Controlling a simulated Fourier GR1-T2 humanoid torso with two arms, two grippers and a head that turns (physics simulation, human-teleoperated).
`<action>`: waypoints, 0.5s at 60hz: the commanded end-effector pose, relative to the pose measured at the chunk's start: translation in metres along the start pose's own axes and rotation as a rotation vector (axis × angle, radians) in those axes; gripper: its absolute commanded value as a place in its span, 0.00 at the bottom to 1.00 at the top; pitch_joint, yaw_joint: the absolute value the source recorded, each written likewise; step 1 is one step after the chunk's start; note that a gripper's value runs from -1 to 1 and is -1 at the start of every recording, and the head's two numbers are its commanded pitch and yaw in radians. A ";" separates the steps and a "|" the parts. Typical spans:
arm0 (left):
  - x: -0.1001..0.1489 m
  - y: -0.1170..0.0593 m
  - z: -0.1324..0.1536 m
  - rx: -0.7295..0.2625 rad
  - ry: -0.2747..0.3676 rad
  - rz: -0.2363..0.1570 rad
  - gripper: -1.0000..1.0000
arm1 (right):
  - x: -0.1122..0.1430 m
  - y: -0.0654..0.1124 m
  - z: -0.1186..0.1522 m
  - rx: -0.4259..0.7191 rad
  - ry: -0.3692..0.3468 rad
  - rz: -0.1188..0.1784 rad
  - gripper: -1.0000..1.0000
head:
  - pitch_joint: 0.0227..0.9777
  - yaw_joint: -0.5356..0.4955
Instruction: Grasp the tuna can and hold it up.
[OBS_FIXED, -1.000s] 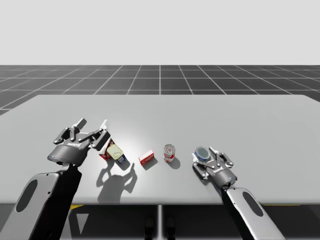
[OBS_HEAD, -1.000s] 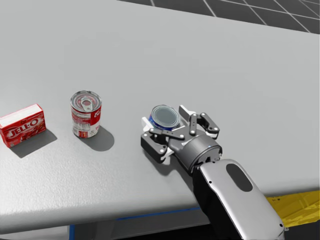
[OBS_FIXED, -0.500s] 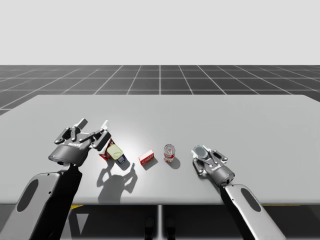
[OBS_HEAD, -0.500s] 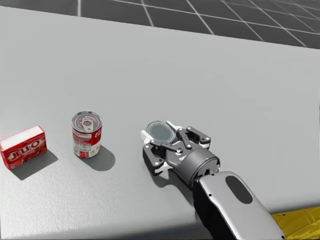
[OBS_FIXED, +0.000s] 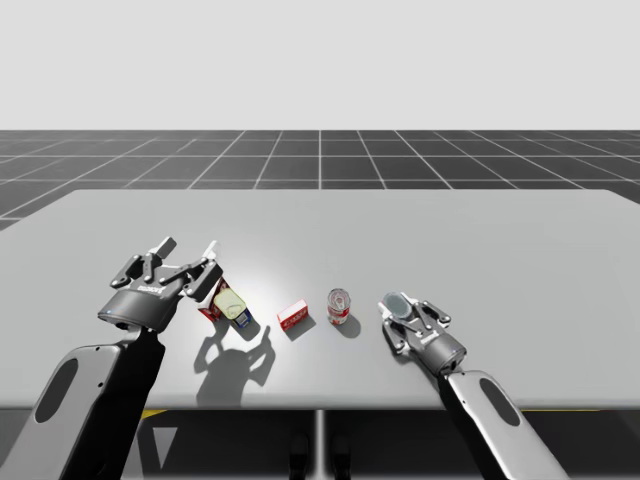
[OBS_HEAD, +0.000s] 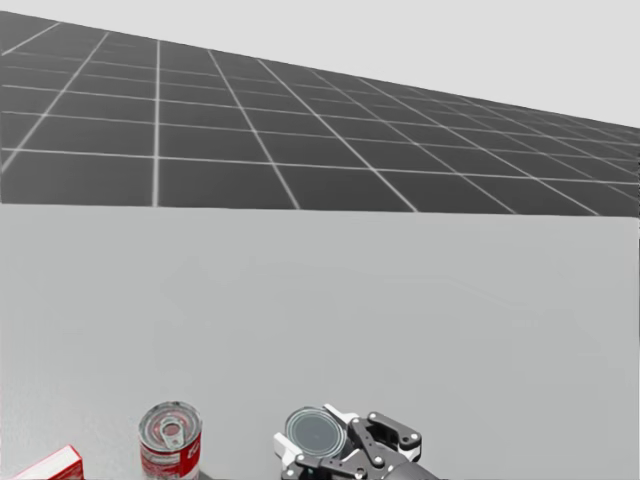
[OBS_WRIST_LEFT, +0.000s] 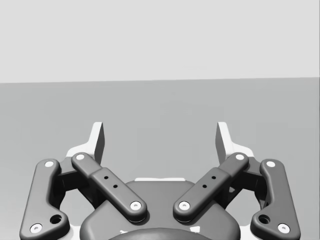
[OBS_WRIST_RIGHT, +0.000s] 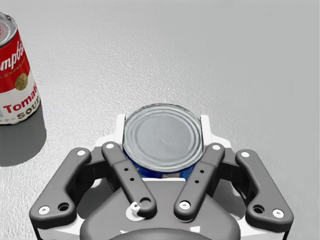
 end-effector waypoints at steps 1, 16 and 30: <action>0.000 0.001 0.000 0.000 -0.001 0.004 0.00 | -0.013 -0.008 0.002 -0.122 0.027 -0.029 1.00 | 0.49 0.19; 0.000 0.001 0.001 -0.002 -0.001 0.009 0.00 | 0.011 -0.008 0.010 -0.123 -0.062 -0.026 1.00 | 0.50 0.19; 0.001 0.002 0.001 -0.003 -0.001 0.012 0.00 | 0.064 -0.002 0.025 -0.153 -0.187 0.033 1.00 | 0.50 0.18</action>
